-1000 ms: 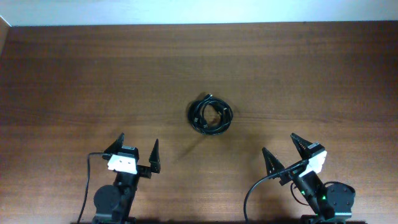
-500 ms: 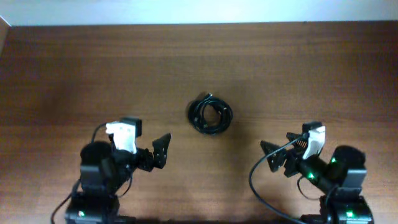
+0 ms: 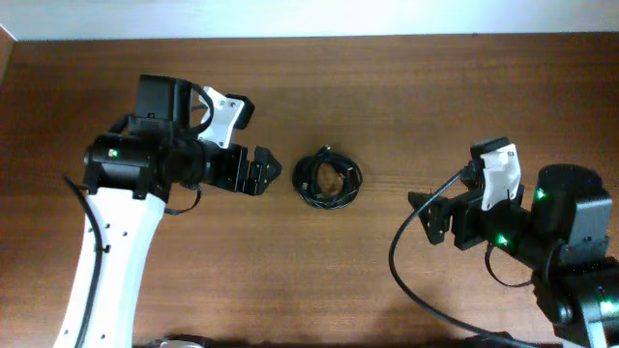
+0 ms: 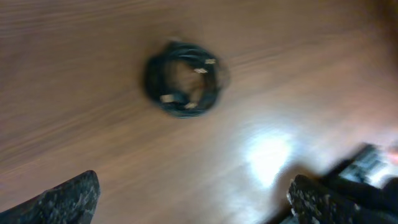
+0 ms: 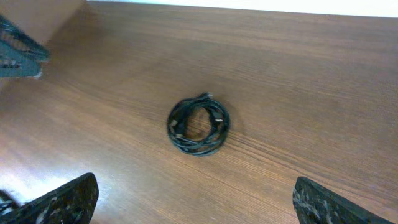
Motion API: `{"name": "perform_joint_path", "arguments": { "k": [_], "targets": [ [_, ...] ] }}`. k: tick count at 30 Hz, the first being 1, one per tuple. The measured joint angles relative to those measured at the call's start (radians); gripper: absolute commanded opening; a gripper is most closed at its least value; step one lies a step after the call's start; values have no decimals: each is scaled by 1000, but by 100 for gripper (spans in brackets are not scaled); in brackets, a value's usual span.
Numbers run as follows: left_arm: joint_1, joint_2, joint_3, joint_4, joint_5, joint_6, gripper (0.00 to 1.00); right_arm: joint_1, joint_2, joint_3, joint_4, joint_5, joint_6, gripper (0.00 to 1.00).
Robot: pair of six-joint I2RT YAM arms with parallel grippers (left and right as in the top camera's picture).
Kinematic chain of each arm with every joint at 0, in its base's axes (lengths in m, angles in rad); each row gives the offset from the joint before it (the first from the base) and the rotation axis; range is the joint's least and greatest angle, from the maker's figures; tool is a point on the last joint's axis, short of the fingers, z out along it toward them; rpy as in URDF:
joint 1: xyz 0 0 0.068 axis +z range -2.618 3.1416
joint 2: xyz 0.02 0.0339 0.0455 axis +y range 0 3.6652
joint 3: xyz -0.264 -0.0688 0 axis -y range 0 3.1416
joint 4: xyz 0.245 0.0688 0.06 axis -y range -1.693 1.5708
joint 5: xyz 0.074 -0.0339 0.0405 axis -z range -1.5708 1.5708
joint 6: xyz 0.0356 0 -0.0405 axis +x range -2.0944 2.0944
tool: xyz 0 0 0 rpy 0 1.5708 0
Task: Untangle cables
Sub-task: 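Grasp a black cable plug end with the left gripper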
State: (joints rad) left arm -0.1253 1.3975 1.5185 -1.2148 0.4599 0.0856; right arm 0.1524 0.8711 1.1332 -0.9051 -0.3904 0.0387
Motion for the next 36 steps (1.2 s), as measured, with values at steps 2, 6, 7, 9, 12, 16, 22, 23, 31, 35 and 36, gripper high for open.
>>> {"name": "perform_joint_path", "arguments": {
  "k": [2,6,7,9,12,16,22,23,31,35,36],
  "targets": [
    [-69,3,0,39,-219,-35,99,0,69,1,-3,99,-24,99],
    [-137,119,11,174,-421,-76,99,0,172,2,-27,162,-37,99],
    [-137,200,12,200,-435,-84,99,0,171,2,-33,163,-38,99],
    [-137,338,12,248,-435,-87,99,6,167,2,-43,166,-42,99],
    [-139,502,12,328,-389,-88,99,74,156,2,-52,173,-58,99],
    [-216,606,12,411,-358,-90,99,108,154,2,-53,210,-66,99],
    [-338,608,12,435,-363,-90,99,108,154,2,-66,224,-66,99],
    [-337,619,12,442,-367,-86,99,108,154,2,-68,229,-66,98],
    [-305,660,12,437,-475,-74,0,108,154,2,-76,236,-66,99],
    [-303,660,12,437,-452,-63,34,108,154,2,-76,236,-67,99],
    [-303,660,12,437,-441,-60,46,108,154,2,-76,236,-67,99]
  ]
}}
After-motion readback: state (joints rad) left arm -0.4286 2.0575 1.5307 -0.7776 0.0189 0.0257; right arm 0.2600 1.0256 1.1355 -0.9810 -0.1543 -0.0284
